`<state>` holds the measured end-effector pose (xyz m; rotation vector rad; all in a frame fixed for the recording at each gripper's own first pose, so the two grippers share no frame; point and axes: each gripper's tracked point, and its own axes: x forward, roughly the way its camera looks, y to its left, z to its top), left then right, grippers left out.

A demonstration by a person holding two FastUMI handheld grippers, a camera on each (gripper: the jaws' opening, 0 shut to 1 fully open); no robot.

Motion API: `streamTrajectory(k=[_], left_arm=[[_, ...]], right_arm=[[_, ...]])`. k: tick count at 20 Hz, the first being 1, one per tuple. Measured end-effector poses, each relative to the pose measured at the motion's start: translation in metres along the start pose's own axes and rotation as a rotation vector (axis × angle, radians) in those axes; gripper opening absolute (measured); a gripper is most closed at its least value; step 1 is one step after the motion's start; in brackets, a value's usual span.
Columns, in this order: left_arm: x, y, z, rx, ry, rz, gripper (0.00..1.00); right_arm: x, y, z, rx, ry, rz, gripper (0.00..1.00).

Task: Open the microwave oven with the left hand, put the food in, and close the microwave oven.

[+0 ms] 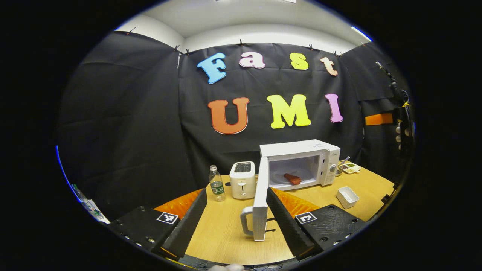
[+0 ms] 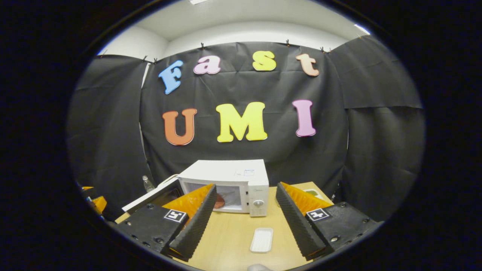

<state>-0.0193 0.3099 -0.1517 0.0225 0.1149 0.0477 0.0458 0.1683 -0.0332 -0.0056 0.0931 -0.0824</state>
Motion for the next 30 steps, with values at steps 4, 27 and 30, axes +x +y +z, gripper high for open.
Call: streamTrajectory(k=[4, 27, 30], left_arm=[[0.005, 0.009, -0.009, -0.006, 0.012, 0.017, 0.88], [0.103, -0.005, -0.113, -0.008, 0.12, -0.065, 0.0], [0.1, -0.02, -0.118, -0.041, 0.133, -0.075, 0.0]], right_arm=[[-0.042, -0.011, -0.016, 0.014, 0.047, -0.019, 0.92], [-0.116, -0.032, -0.009, 0.084, 0.105, -0.102, 0.92], [-0.116, -0.045, -0.005, 0.1, 0.099, -0.121, 0.92]])
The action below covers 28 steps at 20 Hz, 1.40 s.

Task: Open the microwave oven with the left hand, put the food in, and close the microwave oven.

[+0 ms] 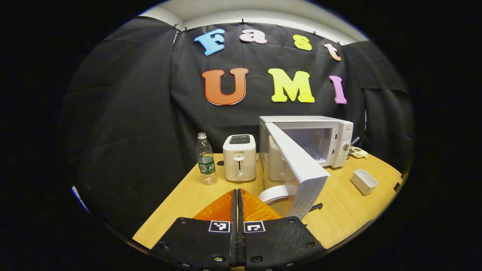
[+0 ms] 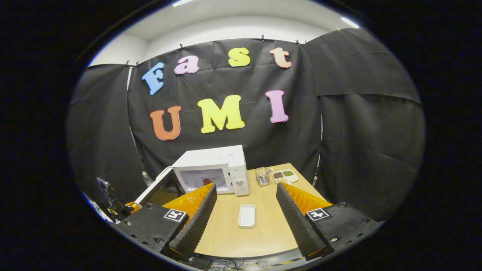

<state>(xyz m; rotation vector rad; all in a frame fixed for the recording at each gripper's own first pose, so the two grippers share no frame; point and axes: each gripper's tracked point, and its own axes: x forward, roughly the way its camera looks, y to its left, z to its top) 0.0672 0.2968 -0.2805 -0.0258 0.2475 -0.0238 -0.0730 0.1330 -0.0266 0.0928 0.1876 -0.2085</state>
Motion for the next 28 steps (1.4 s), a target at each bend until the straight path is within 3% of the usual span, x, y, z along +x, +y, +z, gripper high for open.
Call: streamTrajectory(k=[14, 21, 28], left_arm=[[0.006, -0.129, 0.014, 0.048, -0.008, -0.166, 0.0], [0.034, -0.202, 0.027, 0.044, -0.011, -0.248, 0.0], [0.075, -0.254, 0.035, 0.04, -0.014, -0.276, 0.0]], right_arm=[[0.032, -0.028, -0.009, 0.084, 0.043, 0.057, 0.92], [0.061, -0.053, 0.0, 0.084, 0.052, 0.059, 0.92], [0.105, -0.078, 0.007, 0.08, 0.076, 0.073, 0.92]])
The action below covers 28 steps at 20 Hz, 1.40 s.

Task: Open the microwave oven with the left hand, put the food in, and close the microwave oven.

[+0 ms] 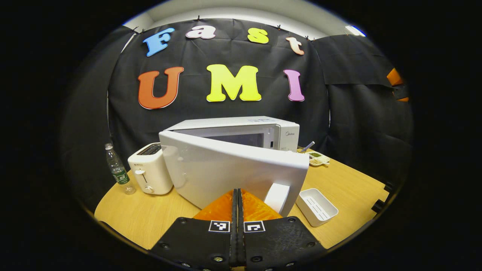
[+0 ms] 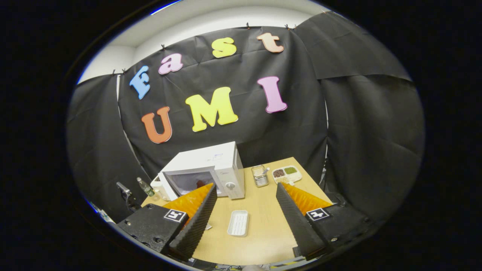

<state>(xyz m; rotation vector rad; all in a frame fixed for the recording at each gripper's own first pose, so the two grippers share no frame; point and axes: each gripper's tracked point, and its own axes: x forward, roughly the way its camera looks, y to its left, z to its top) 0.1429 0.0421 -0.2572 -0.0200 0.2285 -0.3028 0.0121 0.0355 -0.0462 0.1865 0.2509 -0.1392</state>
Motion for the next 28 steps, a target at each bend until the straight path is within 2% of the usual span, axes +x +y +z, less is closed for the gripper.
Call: streamTrajectory(k=[6, 7, 8, 21, 28], left_arm=[[0.05, -0.028, 0.007, 0.021, 0.006, -0.011, 0.0], [0.058, -0.032, 0.009, 0.024, 0.002, -0.018, 0.0], [0.067, -0.035, 0.011, 0.028, 0.004, -0.018, 0.0], [0.16, -0.061, 0.032, 0.008, 0.006, -0.021, 0.0], [0.172, -0.06, 0.034, 0.019, 0.009, -0.007, 0.0]], right_arm=[[0.029, -0.021, 0.005, -0.022, 0.012, 0.009, 0.92], [0.033, -0.023, 0.007, -0.021, 0.013, 0.011, 1.0], [0.036, -0.027, 0.009, -0.022, 0.013, 0.009, 0.92], [0.071, -0.058, 0.017, -0.012, 0.038, -0.009, 0.92], [0.074, -0.074, 0.014, 0.005, 0.042, -0.034, 0.92]])
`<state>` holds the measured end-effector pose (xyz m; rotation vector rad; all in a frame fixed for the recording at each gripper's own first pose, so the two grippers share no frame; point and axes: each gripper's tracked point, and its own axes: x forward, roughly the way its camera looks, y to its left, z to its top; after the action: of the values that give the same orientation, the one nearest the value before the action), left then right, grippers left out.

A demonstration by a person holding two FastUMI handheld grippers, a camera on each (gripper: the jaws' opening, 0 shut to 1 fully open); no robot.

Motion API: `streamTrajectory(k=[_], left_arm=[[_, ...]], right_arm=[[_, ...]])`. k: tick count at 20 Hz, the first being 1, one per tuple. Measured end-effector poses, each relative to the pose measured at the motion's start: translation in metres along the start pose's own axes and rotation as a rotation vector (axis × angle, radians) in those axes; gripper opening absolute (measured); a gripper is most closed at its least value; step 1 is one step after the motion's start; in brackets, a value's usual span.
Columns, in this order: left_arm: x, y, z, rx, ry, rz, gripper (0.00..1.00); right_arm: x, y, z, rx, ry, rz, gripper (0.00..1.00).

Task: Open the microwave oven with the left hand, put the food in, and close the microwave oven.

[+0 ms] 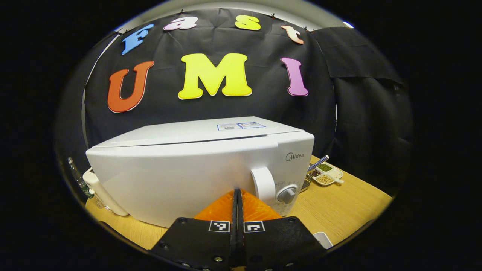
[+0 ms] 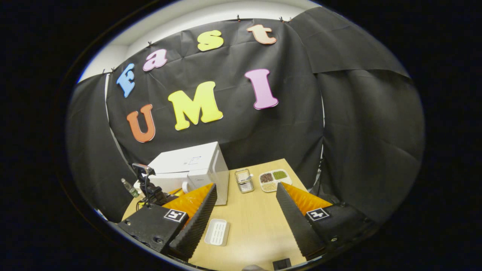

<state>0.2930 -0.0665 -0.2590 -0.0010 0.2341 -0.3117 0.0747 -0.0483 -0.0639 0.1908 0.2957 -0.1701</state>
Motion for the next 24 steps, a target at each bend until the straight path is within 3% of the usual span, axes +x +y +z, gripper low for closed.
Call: streamTrajectory(k=[6, 7, 8, 11, 12, 13, 14, 15, 16, 17, 18, 22, 23, 24], left_arm=[[0.008, 0.002, 0.002, -0.007, 0.031, 0.037, 0.0], [0.008, 0.001, 0.003, -0.013, 0.032, 0.036, 0.0], [0.006, 0.002, 0.005, -0.005, 0.028, 0.046, 0.0], [-0.004, 0.012, 0.011, 0.003, 0.015, 0.086, 0.0], [-0.011, 0.017, 0.011, 0.0, 0.014, 0.101, 0.0], [-0.019, 0.022, 0.012, -0.003, 0.011, 0.114, 0.0], [-0.028, 0.026, 0.014, -0.005, 0.006, 0.116, 0.0], [-0.041, 0.03, 0.017, -0.003, 0.005, 0.115, 0.02], [-0.046, 0.035, 0.01, 0.001, 0.035, 0.123, 0.0], [-0.057, 0.043, 0.011, 0.014, 0.035, 0.148, 0.48], [-0.065, 0.051, 0.016, 0.02, 0.01, 0.166, 0.95], [-0.108, 0.059, 0.033, 0.001, -0.006, 0.189, 0.93], [-0.12, 0.055, 0.041, -0.009, -0.014, 0.183, 0.93], [-0.133, 0.051, 0.051, -0.017, -0.028, 0.175, 0.94]], right_arm=[[0.003, 0.003, -0.001, 0.002, 0.005, 0.015, 0.92], [0.003, 0.003, -0.001, -0.001, 0.006, 0.021, 1.0], [0.003, 0.006, -0.002, -0.001, 0.008, 0.027, 0.92], [0.001, 0.01, -0.002, 0.006, 0.001, 0.035, 0.92], [-0.001, 0.011, -0.002, 0.006, -0.003, 0.037, 1.0], [-0.002, 0.012, -0.001, 0.003, -0.006, 0.042, 1.0], [-0.003, 0.014, -0.001, -0.001, -0.008, 0.045, 0.92], [-0.005, 0.016, 0.0, -0.004, -0.014, 0.05, 1.0], [-0.006, 0.019, 0.002, -0.003, -0.022, 0.055, 1.0], [-0.008, 0.022, 0.003, 0.001, -0.028, 0.062, 1.0], [-0.009, 0.026, 0.003, 0.007, -0.033, 0.071, 0.92], [-0.018, 0.043, -0.004, -0.016, -0.037, 0.094, 0.92], [-0.021, 0.047, -0.006, -0.033, -0.04, 0.102, 1.0], [-0.023, 0.052, -0.008, -0.044, -0.042, 0.109, 1.0]])
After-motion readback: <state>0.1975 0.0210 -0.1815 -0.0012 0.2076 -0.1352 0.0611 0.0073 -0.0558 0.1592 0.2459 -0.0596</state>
